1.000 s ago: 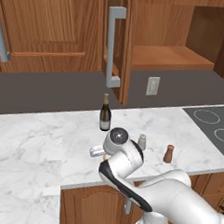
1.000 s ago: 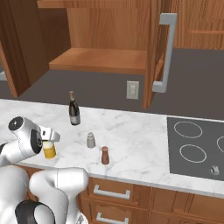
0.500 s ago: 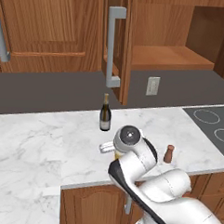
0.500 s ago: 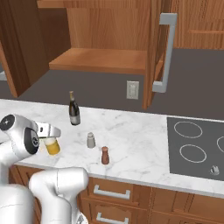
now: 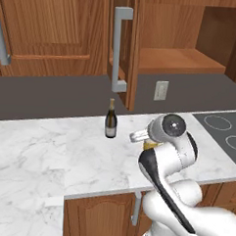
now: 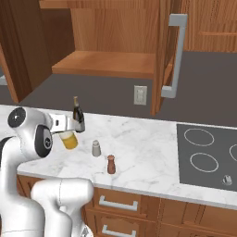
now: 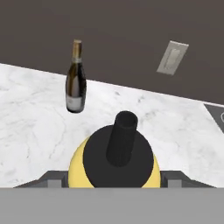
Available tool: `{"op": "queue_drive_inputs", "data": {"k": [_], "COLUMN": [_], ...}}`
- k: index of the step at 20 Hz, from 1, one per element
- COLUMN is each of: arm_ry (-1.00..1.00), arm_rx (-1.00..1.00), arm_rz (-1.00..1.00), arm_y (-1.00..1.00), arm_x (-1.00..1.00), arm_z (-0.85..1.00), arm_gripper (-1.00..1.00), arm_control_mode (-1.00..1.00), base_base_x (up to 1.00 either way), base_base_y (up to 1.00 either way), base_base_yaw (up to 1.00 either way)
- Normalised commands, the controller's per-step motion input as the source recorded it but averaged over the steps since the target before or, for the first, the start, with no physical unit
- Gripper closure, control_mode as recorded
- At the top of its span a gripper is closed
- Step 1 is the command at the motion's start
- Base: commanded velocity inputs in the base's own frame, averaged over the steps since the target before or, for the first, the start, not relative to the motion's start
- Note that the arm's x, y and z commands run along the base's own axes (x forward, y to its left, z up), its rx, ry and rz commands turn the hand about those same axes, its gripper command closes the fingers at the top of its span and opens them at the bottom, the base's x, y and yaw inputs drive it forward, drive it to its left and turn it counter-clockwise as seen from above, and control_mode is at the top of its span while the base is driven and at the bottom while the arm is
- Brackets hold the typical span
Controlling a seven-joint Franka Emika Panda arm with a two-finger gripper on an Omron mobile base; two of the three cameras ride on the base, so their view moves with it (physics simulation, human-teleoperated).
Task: There are various items on the counter. Only move the condiments/shakers into the cabinet.
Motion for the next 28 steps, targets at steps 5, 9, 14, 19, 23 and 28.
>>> {"op": "queue_drive_inputs", "data": {"k": [5,9,14,19,23,28], "arm_ry": [-0.09,-0.09,-0.14,-0.05,0.0,0.01], "arm_rx": [0.17,0.18,0.07,0.0,0.0,-0.03], "arm_rz": [0.03,0.07,0.05,0.0,0.0,0.0], "arm_y": [-0.27,-0.31,-0.07,0.0,0.0,0.0], "arm_x": [0.13,0.27,0.53,0.81,0.8,0.63], "arm_z": [1.0,1.0,1.0,1.0,0.92,0.19], "arm_gripper": [1.0,1.0,1.0,1.0,1.0,1.0], "arm_control_mode": [-1.0,-1.0,-1.0,-1.0,-1.0,-1.0], "base_base_x": [0.0,0.0,0.0,0.0,0.0,0.0], "base_base_y": [0.0,0.0,0.0,0.0,0.0,0.0], "base_base_yaw": [0.0,0.0,0.0,0.0,0.0,0.0]}}
